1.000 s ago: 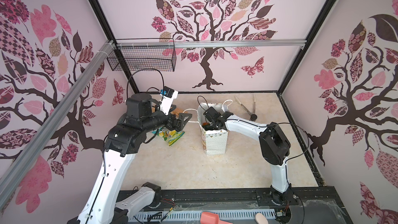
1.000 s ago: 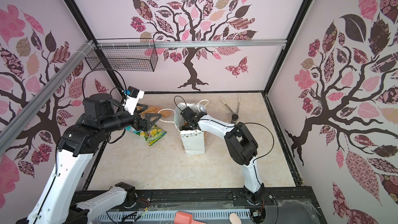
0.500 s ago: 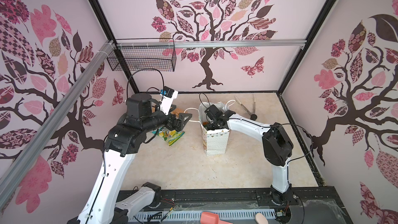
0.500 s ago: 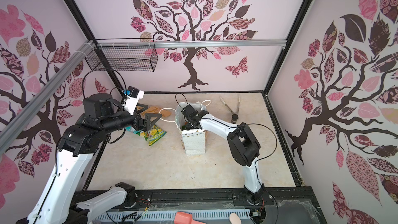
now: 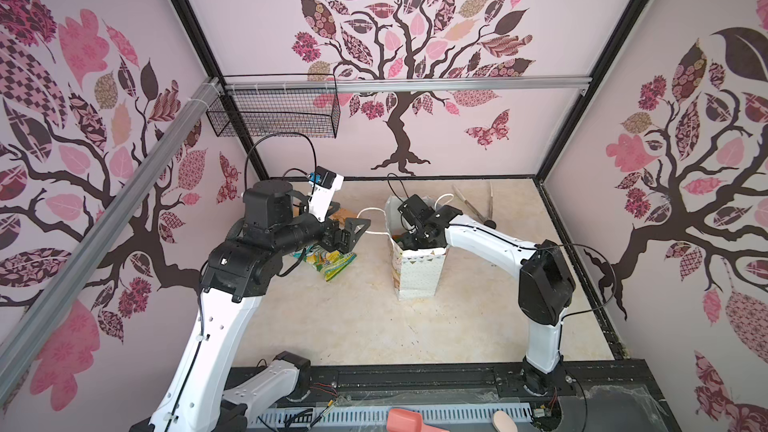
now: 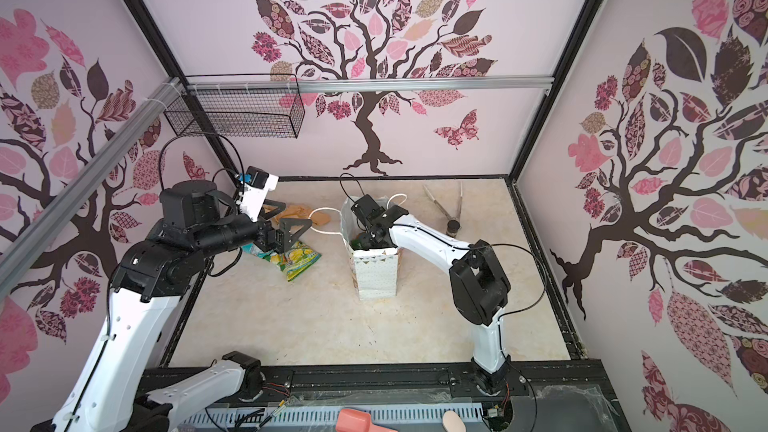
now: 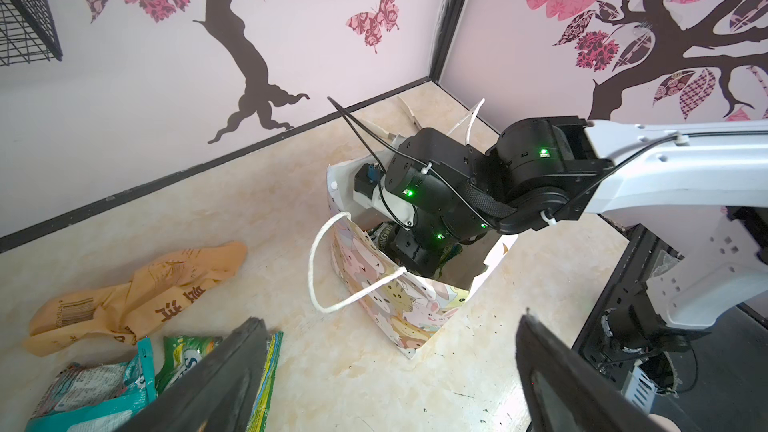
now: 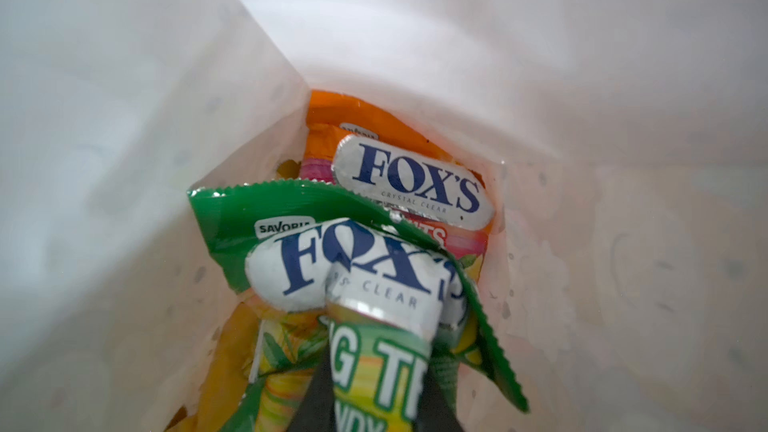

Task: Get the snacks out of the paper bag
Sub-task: 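Lift the green Spring Tea pack up out of the bag with right gripper, then bring left gripper to the green pack held above the bag by right gripper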

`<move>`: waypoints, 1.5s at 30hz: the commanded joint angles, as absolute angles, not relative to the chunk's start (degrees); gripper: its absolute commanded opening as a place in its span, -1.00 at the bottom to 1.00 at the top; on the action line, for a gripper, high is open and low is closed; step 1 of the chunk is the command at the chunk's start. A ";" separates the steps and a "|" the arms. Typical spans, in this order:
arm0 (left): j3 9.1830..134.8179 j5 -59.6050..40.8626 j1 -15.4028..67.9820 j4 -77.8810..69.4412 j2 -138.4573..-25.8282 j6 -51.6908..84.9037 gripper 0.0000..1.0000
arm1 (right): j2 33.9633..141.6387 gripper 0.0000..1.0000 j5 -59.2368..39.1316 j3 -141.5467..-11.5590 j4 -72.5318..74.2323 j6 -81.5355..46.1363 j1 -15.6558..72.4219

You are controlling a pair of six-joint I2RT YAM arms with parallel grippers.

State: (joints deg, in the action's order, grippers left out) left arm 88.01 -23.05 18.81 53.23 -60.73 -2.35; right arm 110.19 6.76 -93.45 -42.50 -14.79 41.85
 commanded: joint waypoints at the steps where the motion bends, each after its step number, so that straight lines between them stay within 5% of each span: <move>1: 86.66 -22.68 19.07 52.67 -60.03 -2.28 0.90 | 106.28 -1.00 6.32 -96.69 -44.89 -14.50 41.57; 31: 86.31 -22.94 19.07 51.80 -59.68 -0.76 0.90 | 96.57 -1.00 5.95 -101.89 -43.18 -16.05 41.63; 45: 85.91 -19.22 19.07 47.99 -62.99 20.25 0.88 | 90.01 -1.00 5.73 -104.42 -38.93 -16.96 41.64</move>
